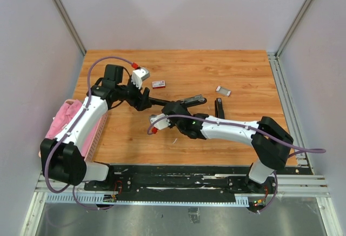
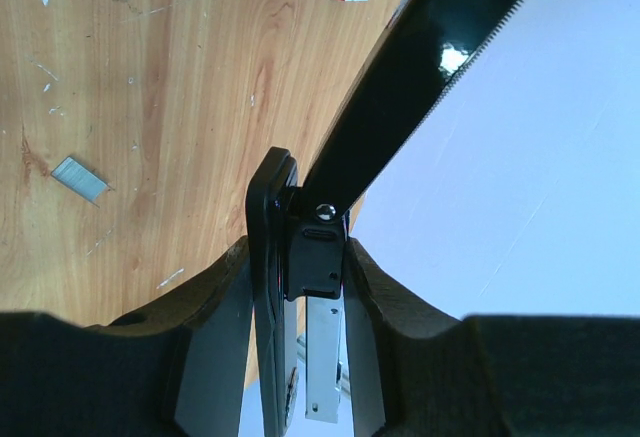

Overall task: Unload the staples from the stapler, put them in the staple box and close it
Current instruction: Unload the staple at the center of the board, then place the stapler at the center of the board.

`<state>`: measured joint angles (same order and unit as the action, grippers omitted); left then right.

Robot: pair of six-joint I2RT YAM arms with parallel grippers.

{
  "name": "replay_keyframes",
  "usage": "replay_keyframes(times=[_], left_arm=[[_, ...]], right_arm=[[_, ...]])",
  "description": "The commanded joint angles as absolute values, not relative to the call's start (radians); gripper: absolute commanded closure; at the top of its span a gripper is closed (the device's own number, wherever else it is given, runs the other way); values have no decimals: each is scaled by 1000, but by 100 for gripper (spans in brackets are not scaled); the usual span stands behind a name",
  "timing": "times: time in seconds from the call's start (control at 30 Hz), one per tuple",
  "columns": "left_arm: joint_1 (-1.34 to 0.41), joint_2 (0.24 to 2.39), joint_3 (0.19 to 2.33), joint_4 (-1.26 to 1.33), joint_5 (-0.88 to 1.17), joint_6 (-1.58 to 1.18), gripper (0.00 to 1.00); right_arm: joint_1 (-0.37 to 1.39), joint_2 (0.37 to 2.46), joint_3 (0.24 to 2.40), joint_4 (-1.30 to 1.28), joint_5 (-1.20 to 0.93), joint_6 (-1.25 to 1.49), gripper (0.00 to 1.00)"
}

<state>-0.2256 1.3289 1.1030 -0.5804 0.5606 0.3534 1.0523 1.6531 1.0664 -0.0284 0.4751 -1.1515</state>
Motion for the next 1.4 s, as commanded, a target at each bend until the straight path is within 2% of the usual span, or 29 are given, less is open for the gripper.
replay_keyframes(times=[0.0,0.3,0.73,1.0,1.37], left_arm=[[-223,1336,1126,-609,618,362,25],[-224,1353,1119,-616,692,362,24],[-224,1390,1185,-746,846,448,12],[-224,1410,1252,-682,765,383,6],[-298,1568,1387,-684,749,346,6]], right_arm=[[1043,1595,1096,15,515,-1113,84],[1040,1595,1142,25,562,-1045,84],[1037,1606,1162,80,626,-1011,85],[1045,1607,1108,140,601,-1088,85],[1063,1600,1089,162,579,-1106,85]])
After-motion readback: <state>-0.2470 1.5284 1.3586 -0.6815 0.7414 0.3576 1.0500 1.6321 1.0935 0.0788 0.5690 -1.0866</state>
